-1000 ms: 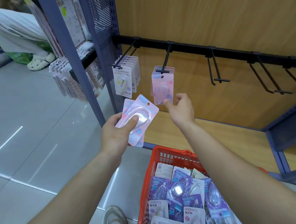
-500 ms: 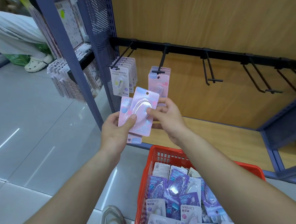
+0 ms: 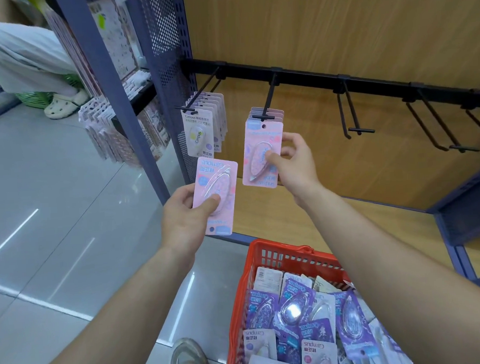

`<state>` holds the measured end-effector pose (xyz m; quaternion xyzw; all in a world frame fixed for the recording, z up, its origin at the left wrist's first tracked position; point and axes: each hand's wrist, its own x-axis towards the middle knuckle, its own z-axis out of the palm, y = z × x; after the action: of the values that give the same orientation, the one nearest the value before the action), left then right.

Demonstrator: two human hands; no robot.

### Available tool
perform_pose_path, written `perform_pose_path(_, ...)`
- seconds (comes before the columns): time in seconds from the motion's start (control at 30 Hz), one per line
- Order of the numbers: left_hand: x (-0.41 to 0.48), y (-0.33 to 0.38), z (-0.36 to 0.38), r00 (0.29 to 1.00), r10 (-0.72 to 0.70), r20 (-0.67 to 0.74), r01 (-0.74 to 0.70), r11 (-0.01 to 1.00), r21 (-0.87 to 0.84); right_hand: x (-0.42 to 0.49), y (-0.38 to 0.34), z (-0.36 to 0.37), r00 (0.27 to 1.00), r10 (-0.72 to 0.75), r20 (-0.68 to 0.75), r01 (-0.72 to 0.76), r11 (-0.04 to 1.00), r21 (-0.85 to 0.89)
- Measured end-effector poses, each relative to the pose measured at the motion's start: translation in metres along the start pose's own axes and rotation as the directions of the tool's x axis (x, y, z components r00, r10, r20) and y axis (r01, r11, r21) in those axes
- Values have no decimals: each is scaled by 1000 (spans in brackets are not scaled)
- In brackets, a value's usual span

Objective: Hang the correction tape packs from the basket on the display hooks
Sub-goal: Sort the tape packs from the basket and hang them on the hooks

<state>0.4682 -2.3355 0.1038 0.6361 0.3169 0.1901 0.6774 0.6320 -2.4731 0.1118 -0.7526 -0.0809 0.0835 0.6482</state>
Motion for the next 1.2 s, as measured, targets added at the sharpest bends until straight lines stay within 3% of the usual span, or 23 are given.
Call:
perform_pose_path(0.23, 0, 0, 5, 999, -28, 27, 27, 999, 24, 16, 5, 3, 998, -11, -56, 6, 996, -87)
perform_pose_path(0.4, 6, 6, 14, 997, -29, 69, 22, 995, 94, 19, 0, -6, 993, -13, -116, -27, 943, -333)
perform_pose_path(0.5, 7, 18, 24, 984, -33, 175, 6, 988, 155, -2, -7, -20, 990, -108, -89, 67, 926, -373)
perform_pose_path(0.57, 7, 30, 30, 953, -27, 303, -48, 970, 238, -20, -16, -30, 983, -179, 32, 181, 948, -261)
perform_pose_path(0.63, 3, 43, 34, 911, -24, 412, -117, 942, 315, -36, -22, -42, 943, -179, 279, 218, 969, -116)
perform_pose_path(0.67, 0, 49, 35, 897, -27, 442, -135, 933, 332, -42, -23, -49, 909, -171, 380, 221, 971, -91)
perform_pose_path(0.73, -6, 57, 36, 888, -22, 459, -149, 931, 333, -50, -23, -63, 877, -171, 449, 250, 961, -122)
perform_pose_path(0.93, -11, 63, 41, 963, -20, 269, -28, 985, 173, -70, -18, -75, 974, -52, 222, 36, 997, 75)
perform_pose_path(1.07, -9, 53, 65, 979, -11, 205, 15, 1000, -19, -79, -7, -58, 992, 40, 117, -65, 974, 217)
perform_pose_path(1.2, 15, 48, 74, 983, 31, 181, -33, 999, 10, -70, 5, -52, 993, -15, 116, 34, 986, -166)
